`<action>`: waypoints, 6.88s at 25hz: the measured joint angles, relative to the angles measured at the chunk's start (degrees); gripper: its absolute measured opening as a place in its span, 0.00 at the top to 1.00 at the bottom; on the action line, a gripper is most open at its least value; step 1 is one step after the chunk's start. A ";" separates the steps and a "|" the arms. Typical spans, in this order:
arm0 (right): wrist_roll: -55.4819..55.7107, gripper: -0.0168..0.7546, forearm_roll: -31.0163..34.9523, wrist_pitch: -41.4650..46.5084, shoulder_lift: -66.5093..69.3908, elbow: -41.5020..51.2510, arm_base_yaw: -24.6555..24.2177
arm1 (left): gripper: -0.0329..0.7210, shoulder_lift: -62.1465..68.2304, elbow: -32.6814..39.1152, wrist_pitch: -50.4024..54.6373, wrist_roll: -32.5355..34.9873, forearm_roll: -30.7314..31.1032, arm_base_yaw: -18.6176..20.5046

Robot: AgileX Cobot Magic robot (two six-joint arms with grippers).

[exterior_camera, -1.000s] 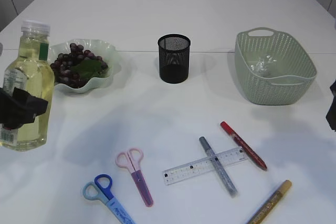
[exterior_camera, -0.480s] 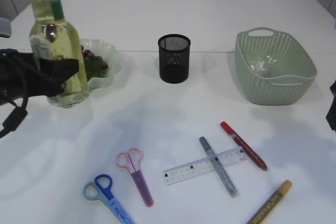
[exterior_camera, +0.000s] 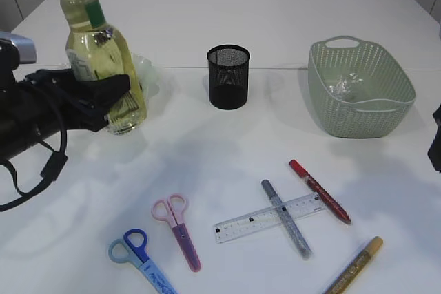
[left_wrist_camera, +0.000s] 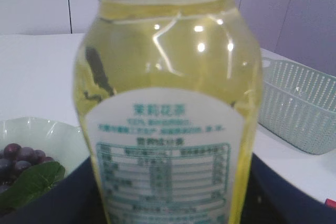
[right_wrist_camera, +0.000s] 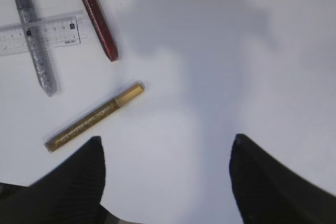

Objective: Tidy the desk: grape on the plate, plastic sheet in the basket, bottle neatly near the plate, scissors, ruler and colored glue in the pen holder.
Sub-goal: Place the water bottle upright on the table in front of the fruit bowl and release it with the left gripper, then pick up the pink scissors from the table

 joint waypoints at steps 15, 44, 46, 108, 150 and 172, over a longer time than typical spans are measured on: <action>0.00 0.23 0.00 -0.34 0.00 0.00 0.00 | 0.39 12.45 -7.22 -1.34 2.06 -3.86 0.00; 0.00 0.23 0.00 -0.43 0.00 0.00 0.00 | 0.26 26.71 -13.52 -5.63 11.55 -1.73 0.00; 0.00 0.23 0.00 -0.43 0.00 0.00 0.00 | 0.20 26.29 -13.52 -5.00 11.66 -1.54 0.00; 0.00 0.27 6.99 1.87 0.00 -0.13 2.92 | 0.22 -26.70 -13.20 107.19 1.70 -23.82 0.00; 16.13 0.48 4.47 2.77 51.37 -43.17 38.85 | 0.22 -26.70 -13.20 108.27 4.83 -23.14 9.88; 20.39 0.48 1.71 -0.14 58.34 -43.85 39.37 | 0.22 -26.70 -13.20 108.27 4.83 -23.14 9.88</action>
